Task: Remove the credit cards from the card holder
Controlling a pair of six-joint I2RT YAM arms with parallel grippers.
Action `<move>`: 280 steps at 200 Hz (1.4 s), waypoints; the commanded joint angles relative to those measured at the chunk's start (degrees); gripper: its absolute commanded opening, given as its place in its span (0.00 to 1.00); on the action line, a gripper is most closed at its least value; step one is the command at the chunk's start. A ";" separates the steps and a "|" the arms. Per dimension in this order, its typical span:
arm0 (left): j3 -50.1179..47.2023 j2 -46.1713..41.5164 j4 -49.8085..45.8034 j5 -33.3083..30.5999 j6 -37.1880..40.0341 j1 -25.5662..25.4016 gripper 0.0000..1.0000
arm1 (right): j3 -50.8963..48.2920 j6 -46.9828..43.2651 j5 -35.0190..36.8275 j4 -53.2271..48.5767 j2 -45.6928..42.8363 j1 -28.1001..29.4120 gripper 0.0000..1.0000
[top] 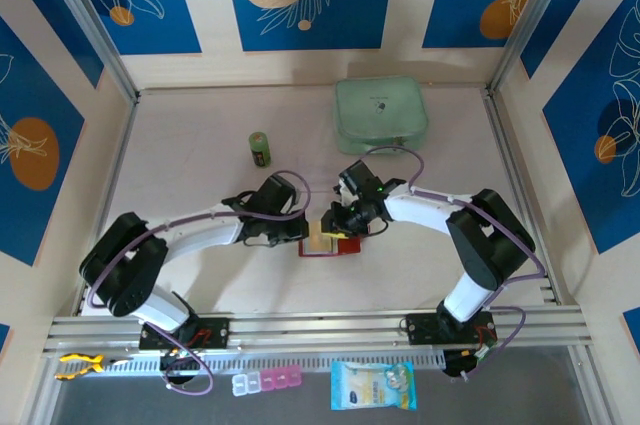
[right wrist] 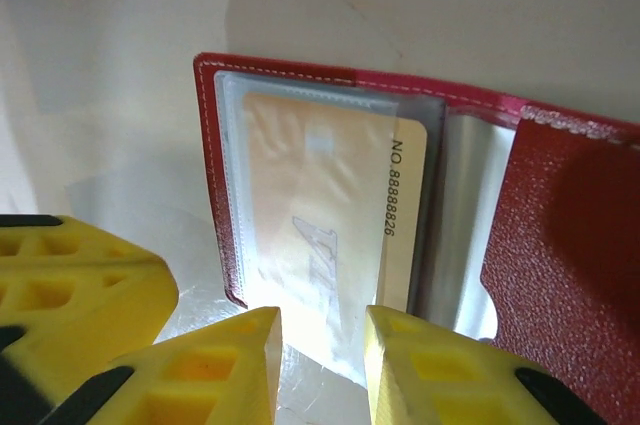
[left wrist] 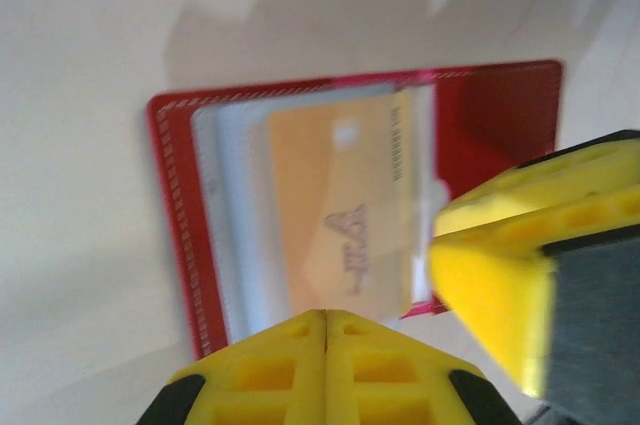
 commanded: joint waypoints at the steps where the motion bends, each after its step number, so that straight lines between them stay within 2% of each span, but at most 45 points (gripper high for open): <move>1: 2.10 3.44 0.04 1.99 1.65 -0.09 0.02 | -1.03 0.88 -2.67 0.82 -1.38 -1.10 0.28; 133: -0.18 6.51 -1.06 -1.16 2.22 -0.10 0.00 | 0.26 0.20 -4.96 1.40 1.92 -2.04 0.29; 220: -0.23 6.86 -1.14 -1.25 2.31 0.02 0.00 | -0.09 0.11 -5.91 3.11 4.95 -2.04 0.24; 261: -0.18 7.06 -1.45 -1.29 2.46 0.05 0.00 | -0.09 -1.08 0.41 -0.36 3.53 -1.76 0.27; 280: -0.49 7.25 -1.27 -1.29 2.41 0.12 0.00 | 0.07 -1.71 1.09 -1.29 2.80 -1.86 0.27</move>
